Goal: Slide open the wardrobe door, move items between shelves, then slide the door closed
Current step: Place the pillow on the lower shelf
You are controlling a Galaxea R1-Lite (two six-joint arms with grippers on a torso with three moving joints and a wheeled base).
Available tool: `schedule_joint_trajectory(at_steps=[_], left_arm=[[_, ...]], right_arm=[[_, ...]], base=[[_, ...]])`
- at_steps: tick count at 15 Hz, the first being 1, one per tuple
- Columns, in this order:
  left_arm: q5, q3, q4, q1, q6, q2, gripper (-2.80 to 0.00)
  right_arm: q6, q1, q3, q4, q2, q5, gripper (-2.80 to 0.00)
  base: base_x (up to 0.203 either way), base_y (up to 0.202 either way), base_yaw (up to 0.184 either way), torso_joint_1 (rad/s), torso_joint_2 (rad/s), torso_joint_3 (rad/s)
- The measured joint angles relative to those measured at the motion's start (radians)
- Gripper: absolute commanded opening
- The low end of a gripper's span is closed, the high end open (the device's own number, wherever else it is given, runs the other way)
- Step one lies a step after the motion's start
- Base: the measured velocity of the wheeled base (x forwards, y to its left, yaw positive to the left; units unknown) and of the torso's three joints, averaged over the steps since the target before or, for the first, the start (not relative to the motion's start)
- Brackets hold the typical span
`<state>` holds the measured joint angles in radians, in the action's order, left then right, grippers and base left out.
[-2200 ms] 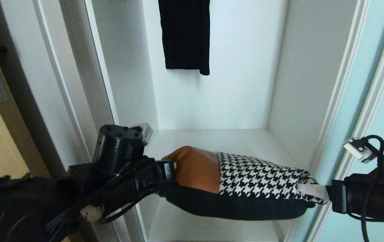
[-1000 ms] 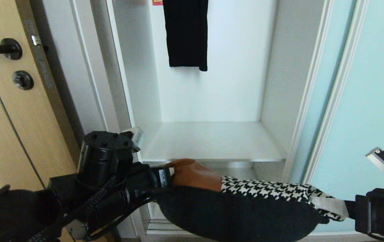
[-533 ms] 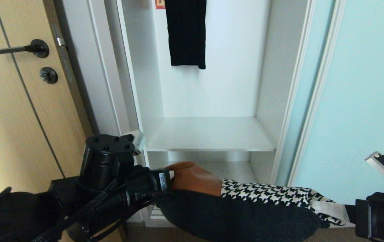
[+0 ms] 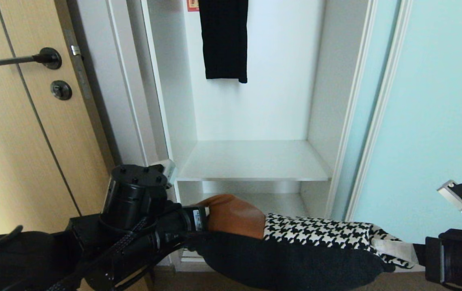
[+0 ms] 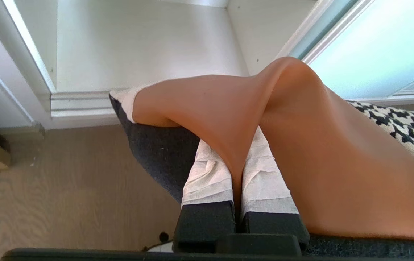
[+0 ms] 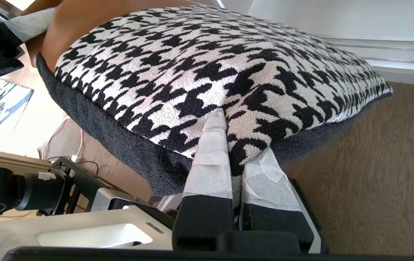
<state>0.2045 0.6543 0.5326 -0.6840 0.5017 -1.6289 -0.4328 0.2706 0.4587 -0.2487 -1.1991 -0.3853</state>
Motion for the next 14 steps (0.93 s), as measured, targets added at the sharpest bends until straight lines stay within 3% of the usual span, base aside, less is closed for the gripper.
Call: schedule_joint_trajectory(at_steps=[14], left_arm=[[-0.011,0.021,-0.017,0.057,0.004,-0.052,-2.80]], right_arm=[[-0.003,-0.008,0.055,-0.011,-0.100,0.001,-2.80]], base=[[0.000,0.000,0.000,0.003,0.00,-0.164]])
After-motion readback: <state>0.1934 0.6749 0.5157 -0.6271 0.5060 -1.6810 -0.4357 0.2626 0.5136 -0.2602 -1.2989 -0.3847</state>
